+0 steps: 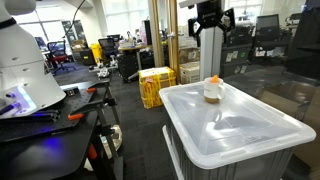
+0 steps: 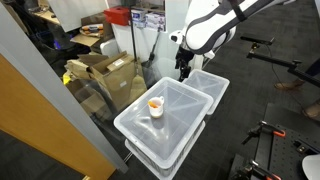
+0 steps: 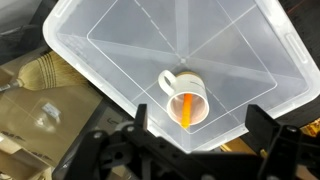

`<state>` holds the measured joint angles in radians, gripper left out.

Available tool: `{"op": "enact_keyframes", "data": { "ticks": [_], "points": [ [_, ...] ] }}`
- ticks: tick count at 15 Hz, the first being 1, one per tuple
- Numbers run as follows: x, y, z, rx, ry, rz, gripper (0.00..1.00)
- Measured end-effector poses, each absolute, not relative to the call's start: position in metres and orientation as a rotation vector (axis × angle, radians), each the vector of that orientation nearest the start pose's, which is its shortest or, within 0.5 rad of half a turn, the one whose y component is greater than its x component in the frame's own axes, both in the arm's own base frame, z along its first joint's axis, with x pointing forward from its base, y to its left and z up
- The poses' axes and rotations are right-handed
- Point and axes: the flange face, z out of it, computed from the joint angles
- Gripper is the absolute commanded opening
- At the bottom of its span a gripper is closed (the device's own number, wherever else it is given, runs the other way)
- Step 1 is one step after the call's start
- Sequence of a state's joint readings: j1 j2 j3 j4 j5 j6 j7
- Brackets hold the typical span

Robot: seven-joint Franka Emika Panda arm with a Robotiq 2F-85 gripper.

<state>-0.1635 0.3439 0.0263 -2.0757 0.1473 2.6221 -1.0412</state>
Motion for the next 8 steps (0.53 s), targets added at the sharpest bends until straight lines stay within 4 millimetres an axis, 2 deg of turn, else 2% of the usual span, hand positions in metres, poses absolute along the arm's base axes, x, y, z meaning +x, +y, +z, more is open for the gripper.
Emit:
{"op": "enact_keyframes", "data": {
  "ticks": [4,6,7,8],
  "points": [
    [0.615,-0.072,0.263,-2.882,-1.201,-0.357,1.00],
    [0.620,-0.069,0.254,-2.868,-1.173,-0.363,0.88],
    [0.623,-0.069,0.249,-2.862,-1.164,-0.363,0.89],
    [0.625,-0.069,0.245,-2.856,-1.157,-0.364,0.81]
  ]
}}
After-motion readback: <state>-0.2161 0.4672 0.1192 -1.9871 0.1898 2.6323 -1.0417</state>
